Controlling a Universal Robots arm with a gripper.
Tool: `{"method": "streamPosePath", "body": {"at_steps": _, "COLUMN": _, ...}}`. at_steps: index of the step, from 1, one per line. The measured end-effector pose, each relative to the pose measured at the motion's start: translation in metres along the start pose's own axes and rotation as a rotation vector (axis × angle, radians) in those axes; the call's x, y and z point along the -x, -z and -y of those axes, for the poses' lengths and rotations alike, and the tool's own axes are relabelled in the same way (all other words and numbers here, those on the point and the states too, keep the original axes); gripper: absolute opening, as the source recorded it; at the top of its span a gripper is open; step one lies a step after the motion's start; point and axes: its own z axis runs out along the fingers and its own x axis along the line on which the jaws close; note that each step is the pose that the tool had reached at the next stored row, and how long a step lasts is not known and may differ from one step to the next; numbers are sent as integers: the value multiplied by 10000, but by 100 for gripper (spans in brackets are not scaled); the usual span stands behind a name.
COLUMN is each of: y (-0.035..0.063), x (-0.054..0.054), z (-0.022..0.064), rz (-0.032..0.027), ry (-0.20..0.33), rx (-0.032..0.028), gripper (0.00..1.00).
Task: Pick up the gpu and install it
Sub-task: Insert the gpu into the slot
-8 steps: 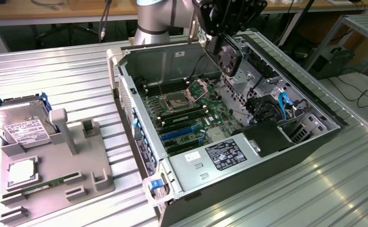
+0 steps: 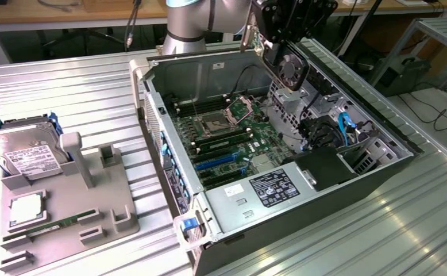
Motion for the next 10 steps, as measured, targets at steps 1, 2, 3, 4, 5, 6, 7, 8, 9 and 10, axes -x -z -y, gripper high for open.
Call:
{"method": "streamPosePath", "body": {"at_steps": 1, "y": 0, "x": 0, "z": 0, "rz": 0, "ry": 55, "rx": 0, "gripper": 27}}
{"method": "streamPosePath", "body": {"at_steps": 2, "y": 0, "x": 0, "z": 0, "rz": 1, "ry": 143, "rx": 0, "gripper": 27}}
{"method": "streamPosePath", "body": {"at_steps": 3, "y": 0, "x": 0, "z": 0, "rz": 1, "ry": 296, "rx": 0, "gripper": 27}}
{"method": "streamPosePath", "body": {"at_steps": 4, "y": 0, "x": 0, "z": 0, "rz": 2, "ry": 409, "rx": 0, "gripper": 27}}
{"method": "streamPosePath", "body": {"at_steps": 5, "y": 0, "x": -1, "z": 0, "rz": 2, "ry": 547, "rx": 0, "gripper": 27}}
{"method": "streamPosePath", "body": {"at_steps": 6, "y": 0, "x": -1, "z": 0, "rz": 3, "ry": 716, "rx": 1, "gripper": 27}}
{"method": "streamPosePath", "body": {"at_steps": 7, "y": 0, "x": -2, "z": 0, "rz": 3, "ry": 834, "rx": 1, "gripper": 27}}
{"method": "streamPosePath", "body": {"at_steps": 8, "y": 0, "x": -2, "z": 0, "rz": 4, "ry": 963, "rx": 0, "gripper": 27}}
{"method": "streamPosePath", "body": {"at_steps": 9, "y": 0, "x": -3, "z": 0, "rz": 4, "ry": 1092, "rx": 0, "gripper": 27}}
{"method": "streamPosePath", "body": {"at_steps": 10, "y": 0, "x": -4, "z": 0, "rz": 5, "ry": 1199, "rx": 0, "gripper": 27}}
